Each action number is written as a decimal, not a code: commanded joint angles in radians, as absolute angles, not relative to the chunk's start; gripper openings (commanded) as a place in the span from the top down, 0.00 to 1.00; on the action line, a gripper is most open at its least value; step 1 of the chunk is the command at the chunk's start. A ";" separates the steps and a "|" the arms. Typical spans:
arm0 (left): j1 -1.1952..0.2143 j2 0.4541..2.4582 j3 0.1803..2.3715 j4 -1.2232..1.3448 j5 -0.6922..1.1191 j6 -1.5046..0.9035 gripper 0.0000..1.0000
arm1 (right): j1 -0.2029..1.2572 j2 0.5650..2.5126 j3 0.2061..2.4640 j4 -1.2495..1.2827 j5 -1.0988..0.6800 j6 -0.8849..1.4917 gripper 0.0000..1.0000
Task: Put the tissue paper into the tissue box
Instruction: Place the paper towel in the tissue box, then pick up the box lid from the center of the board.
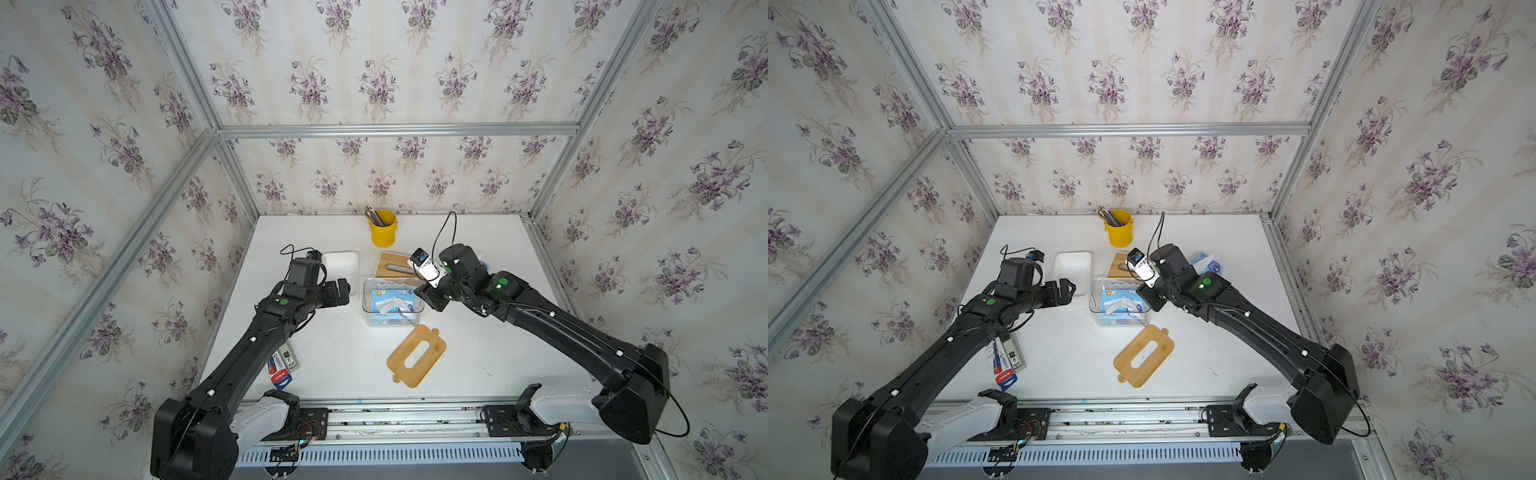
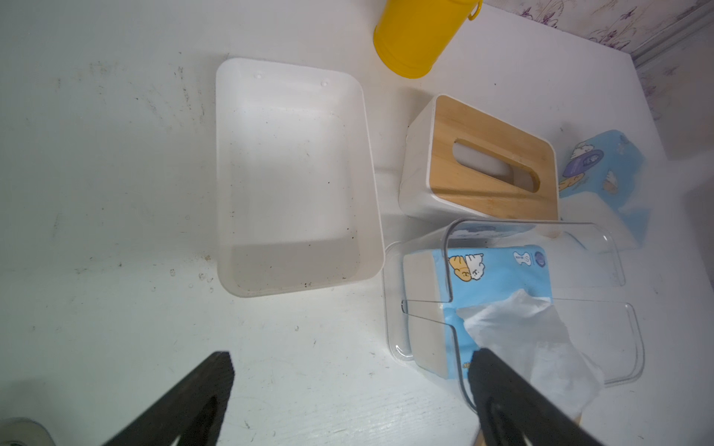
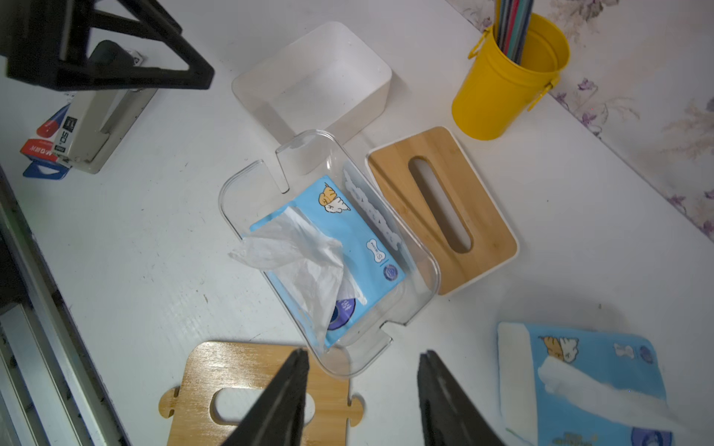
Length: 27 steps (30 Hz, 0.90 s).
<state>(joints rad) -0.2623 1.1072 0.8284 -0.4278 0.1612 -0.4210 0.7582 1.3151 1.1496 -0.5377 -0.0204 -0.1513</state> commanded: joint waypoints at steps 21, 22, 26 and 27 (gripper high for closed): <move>-0.265 1.069 0.817 -0.439 0.163 -0.380 0.01 | 0.971 1.348 0.818 -0.464 -0.086 0.175 0.31; -0.265 1.068 0.815 -0.433 0.172 -0.368 0.01 | 0.997 1.358 0.833 -0.471 -0.082 0.153 0.31; -0.266 1.024 0.755 -0.335 0.178 -0.314 0.01 | 1.101 1.342 0.834 -0.419 -0.105 -0.090 0.29; -0.265 1.009 0.738 -0.309 0.163 -0.310 0.01 | 1.104 1.337 0.824 -0.413 -0.110 -0.163 0.29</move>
